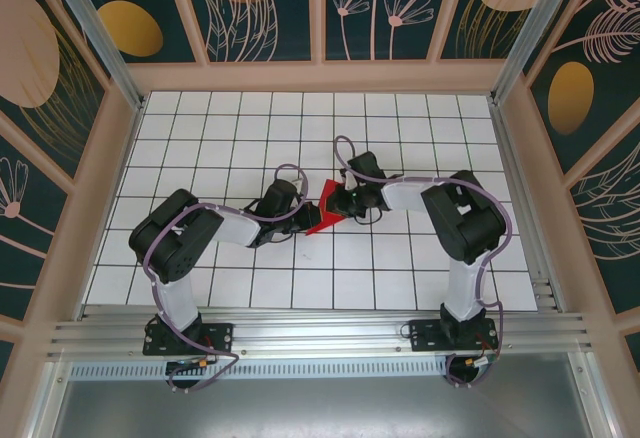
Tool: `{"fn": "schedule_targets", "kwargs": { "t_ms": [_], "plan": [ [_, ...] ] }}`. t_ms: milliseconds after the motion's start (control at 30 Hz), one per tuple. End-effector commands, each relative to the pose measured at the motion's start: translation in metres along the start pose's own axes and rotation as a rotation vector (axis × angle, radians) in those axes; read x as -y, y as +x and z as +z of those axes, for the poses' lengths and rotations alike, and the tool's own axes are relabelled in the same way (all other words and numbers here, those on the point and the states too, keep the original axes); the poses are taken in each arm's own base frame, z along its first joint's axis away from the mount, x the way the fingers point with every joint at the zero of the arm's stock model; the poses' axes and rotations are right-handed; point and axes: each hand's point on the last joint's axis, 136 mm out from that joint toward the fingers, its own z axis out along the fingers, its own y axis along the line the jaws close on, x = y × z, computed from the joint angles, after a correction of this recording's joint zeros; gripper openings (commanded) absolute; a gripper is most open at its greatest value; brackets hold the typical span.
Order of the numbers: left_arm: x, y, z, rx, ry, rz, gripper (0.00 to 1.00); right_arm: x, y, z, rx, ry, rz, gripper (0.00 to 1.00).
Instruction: Fold a paper plane with a square sheet of paper (pick it up from the middle)
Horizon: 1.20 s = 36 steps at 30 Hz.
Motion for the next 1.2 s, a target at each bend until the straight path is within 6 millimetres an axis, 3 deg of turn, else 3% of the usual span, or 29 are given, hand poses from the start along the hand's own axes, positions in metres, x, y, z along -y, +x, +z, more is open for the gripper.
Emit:
{"fn": "schedule_targets", "kwargs": {
  "t_ms": [0,633,800,1000,1167],
  "plan": [
    [-0.057,0.054,0.001,-0.183,-0.178,-0.039,0.08,0.017,-0.019,-0.003,0.04,0.036,0.004,0.11],
    [-0.065,0.065,-0.002,-0.214,-0.191,-0.027,0.07,0.056,-0.075,-0.013,0.125,0.077,0.049,0.11],
    [-0.062,0.063,-0.003,-0.21,-0.186,-0.021,0.08,0.054,-0.084,-0.014,0.129,0.064,0.038,0.11],
    [-0.043,0.033,-0.015,-0.098,-0.176,0.001,0.1,0.05,-0.059,-0.012,0.079,0.056,0.035,0.11],
    [-0.014,-0.002,-0.034,0.046,-0.115,0.012,0.15,0.032,-0.026,-0.012,0.042,0.048,0.003,0.11]
  ]
}}
